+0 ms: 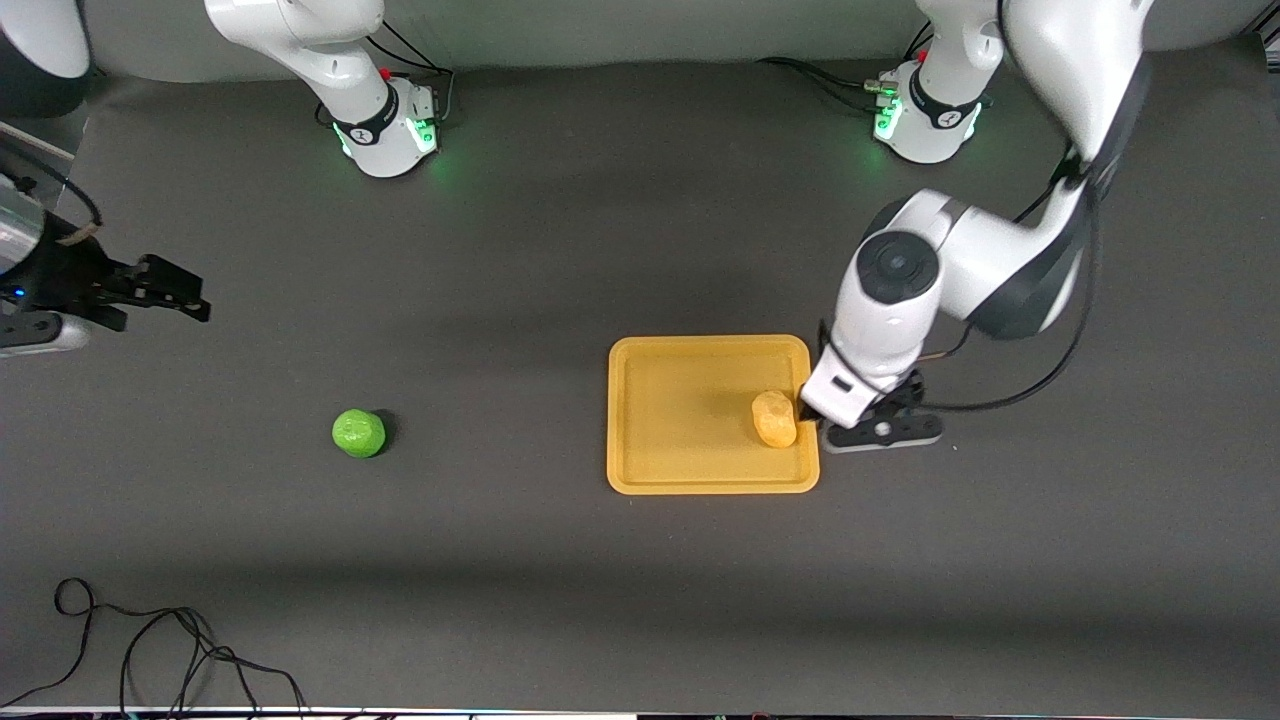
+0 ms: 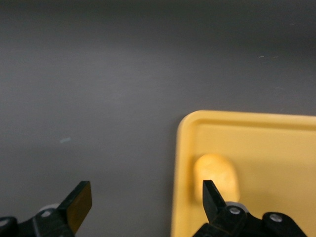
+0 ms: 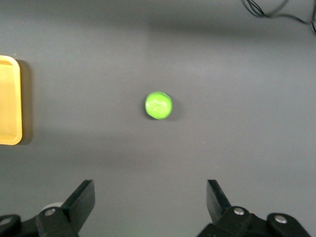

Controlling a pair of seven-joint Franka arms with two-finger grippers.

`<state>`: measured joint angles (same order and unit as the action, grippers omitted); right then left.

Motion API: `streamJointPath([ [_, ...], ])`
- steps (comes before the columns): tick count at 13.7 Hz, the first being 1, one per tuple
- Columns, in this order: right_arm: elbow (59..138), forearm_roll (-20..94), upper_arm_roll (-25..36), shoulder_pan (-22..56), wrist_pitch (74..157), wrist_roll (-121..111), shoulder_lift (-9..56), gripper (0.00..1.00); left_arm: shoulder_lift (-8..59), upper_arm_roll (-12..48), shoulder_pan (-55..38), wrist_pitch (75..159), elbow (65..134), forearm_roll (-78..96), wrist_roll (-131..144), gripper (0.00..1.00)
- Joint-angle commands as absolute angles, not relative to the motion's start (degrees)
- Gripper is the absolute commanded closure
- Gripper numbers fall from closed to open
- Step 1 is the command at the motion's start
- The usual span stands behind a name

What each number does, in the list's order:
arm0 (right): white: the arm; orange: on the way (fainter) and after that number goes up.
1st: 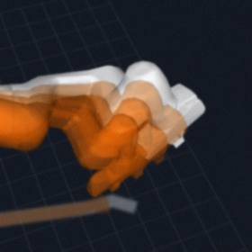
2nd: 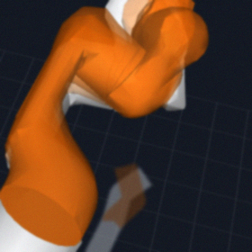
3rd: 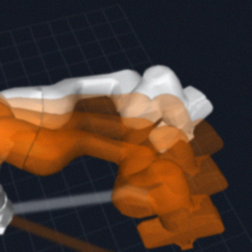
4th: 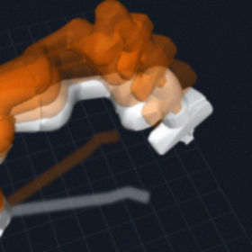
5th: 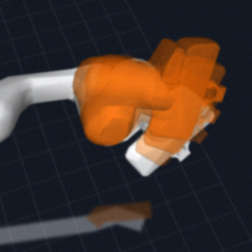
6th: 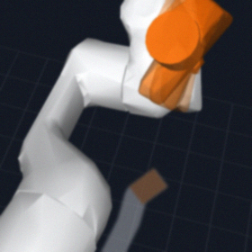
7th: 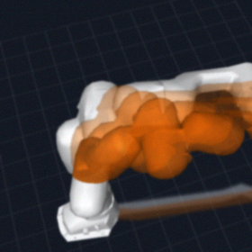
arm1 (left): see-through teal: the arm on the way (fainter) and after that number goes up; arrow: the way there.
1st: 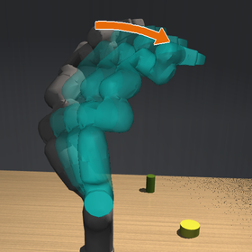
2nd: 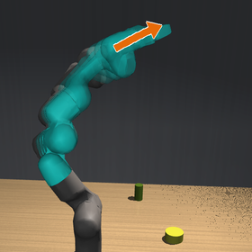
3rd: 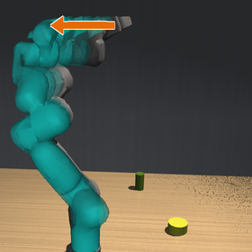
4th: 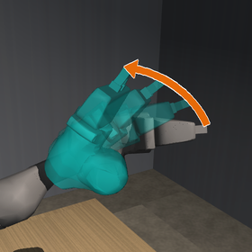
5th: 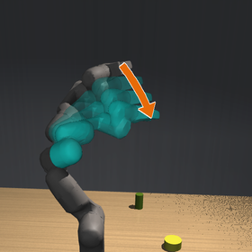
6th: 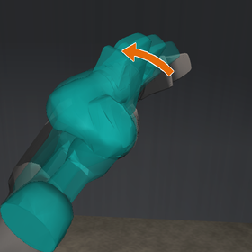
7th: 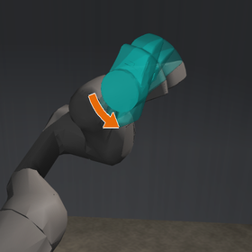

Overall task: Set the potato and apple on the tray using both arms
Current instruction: 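Raise the left gripper away while the right gripper reaches the apple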

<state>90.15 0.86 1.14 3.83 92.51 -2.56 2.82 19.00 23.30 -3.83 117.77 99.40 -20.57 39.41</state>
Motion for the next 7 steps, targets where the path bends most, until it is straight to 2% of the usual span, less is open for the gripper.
streamJointPath([
  [1,96.03,0.44,1.84,5.71,98.67,-1.49,2.29,0.0,12.14,22.94,1.73,108.57,98.01,-12.51,26.16,0.0],
  [4,105.88,0.53,2.11,5.71,107.81,-1.49,1.58,0.0,8.27,22.94,9.47,107.4,98.35,-6.27,14.19,0.0],
  [7,117.38,1.75,2.2,5.54,120.72,-1.49,1.41,0.0,4.58,22.94,16.51,104.6,99.05,0.6,7.41,0.0],
])
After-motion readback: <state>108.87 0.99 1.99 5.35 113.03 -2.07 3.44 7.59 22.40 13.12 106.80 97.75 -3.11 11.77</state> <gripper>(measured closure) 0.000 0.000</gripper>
